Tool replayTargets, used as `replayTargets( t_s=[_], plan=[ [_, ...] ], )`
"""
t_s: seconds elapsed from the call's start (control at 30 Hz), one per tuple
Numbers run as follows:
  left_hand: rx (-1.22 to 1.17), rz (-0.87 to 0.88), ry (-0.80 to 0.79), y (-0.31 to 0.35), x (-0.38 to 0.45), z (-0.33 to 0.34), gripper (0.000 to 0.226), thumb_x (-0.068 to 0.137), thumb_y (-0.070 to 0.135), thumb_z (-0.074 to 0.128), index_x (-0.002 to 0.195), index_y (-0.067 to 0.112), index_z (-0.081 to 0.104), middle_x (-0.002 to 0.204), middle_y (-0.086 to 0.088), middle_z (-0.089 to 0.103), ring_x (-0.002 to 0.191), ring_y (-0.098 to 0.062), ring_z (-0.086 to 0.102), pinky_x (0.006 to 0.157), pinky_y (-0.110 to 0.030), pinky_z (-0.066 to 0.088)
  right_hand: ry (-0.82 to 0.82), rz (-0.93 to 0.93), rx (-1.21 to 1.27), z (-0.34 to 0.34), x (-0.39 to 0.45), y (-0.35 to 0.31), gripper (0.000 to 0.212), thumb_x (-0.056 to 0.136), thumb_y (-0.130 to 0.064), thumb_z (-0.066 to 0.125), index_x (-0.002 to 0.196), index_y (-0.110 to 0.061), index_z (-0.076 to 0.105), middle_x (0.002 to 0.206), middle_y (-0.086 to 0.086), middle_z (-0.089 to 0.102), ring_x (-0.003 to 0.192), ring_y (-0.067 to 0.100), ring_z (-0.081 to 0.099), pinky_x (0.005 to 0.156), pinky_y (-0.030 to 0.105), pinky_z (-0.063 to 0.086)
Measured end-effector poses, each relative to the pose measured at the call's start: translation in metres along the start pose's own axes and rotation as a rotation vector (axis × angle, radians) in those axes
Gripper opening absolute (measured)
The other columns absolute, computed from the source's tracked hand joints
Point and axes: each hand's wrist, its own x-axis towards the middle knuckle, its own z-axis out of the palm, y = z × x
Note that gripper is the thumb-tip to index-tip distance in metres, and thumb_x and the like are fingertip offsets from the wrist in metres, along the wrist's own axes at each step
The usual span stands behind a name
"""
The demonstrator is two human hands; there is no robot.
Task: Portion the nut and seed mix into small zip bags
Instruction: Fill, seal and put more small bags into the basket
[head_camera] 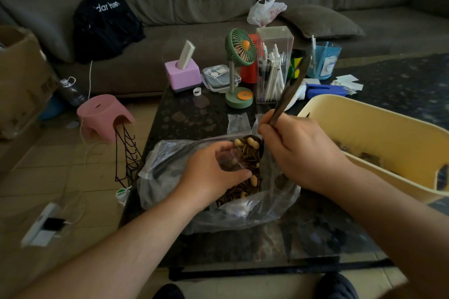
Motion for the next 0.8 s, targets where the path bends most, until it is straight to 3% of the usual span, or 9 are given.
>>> replayTargets(
  t_s=[0.2, 0.37, 0.5, 0.6, 0.8],
  plan=[
    [0.058, 0.014, -0.003, -0.0016, -0.0002, 0.0026, 0.074, 0.072, 0.041, 0.095, 0.139, 0.037, 0.063, 0.125, 0.022, 0.071, 0.117, 0.007, 0.062, 0.104, -0.027, 0.053, 0.008, -0.045, -0.102, -0.0006, 0.0001, -0.003, 0.03, 0.106, -0.039, 0.035, 0.105, -0.021, 0.059, 0.083, -0.005, 0.061, 0.073, 0.016, 0.059, 0.066, 0.042, 0.051],
    [0.081, 0.034, 0.013, 0.0001, 0.0002, 0.0052, 0.072, 0.076, 0.043, 0.092, 0.141, 0.037, 0.062, 0.124, 0.024, 0.068, 0.112, 0.009, 0.059, 0.09, -0.013, 0.045, -0.025, -0.05, -0.127, -0.0025, 0.0005, -0.0058, 0.034, 0.105, -0.043, 0.032, 0.107, -0.022, 0.059, 0.089, -0.003, 0.062, 0.077, 0.02, 0.061, 0.069, 0.046, 0.054],
    [0.017, 0.01, 0.028, 0.0009, -0.0003, 0.0057, 0.055, 0.076, 0.035, 0.093, 0.122, 0.047, 0.065, 0.105, 0.034, 0.065, 0.097, 0.025, 0.057, 0.091, -0.017, 0.052, -0.054, -0.057, -0.153, -0.0053, 0.0006, -0.0056, 0.035, 0.105, -0.045, 0.031, 0.108, -0.023, 0.058, 0.09, -0.005, 0.062, 0.078, 0.018, 0.061, 0.068, 0.045, 0.054],
    [-0.005, 0.018, 0.048, 0.001, -0.0011, 0.006, 0.054, 0.077, 0.026, 0.094, 0.104, 0.055, 0.057, 0.098, 0.035, 0.063, 0.093, 0.033, 0.053, 0.079, -0.002, 0.044, -0.043, -0.053, -0.13, -0.0047, 0.0009, -0.0027, 0.033, 0.105, -0.044, 0.032, 0.107, -0.024, 0.059, 0.091, -0.005, 0.063, 0.079, 0.019, 0.061, 0.07, 0.046, 0.054],
    [0.026, 0.029, 0.049, -0.0011, -0.0018, 0.0064, 0.054, 0.075, 0.032, 0.095, 0.115, 0.044, 0.061, 0.114, 0.026, 0.067, 0.108, 0.017, 0.057, 0.087, -0.008, 0.043, 0.026, -0.023, -0.029, -0.0046, 0.0023, 0.0019, 0.021, 0.107, -0.032, 0.043, 0.108, -0.023, 0.062, 0.089, -0.006, 0.064, 0.08, 0.013, 0.06, 0.073, 0.039, 0.052]
  ],
)
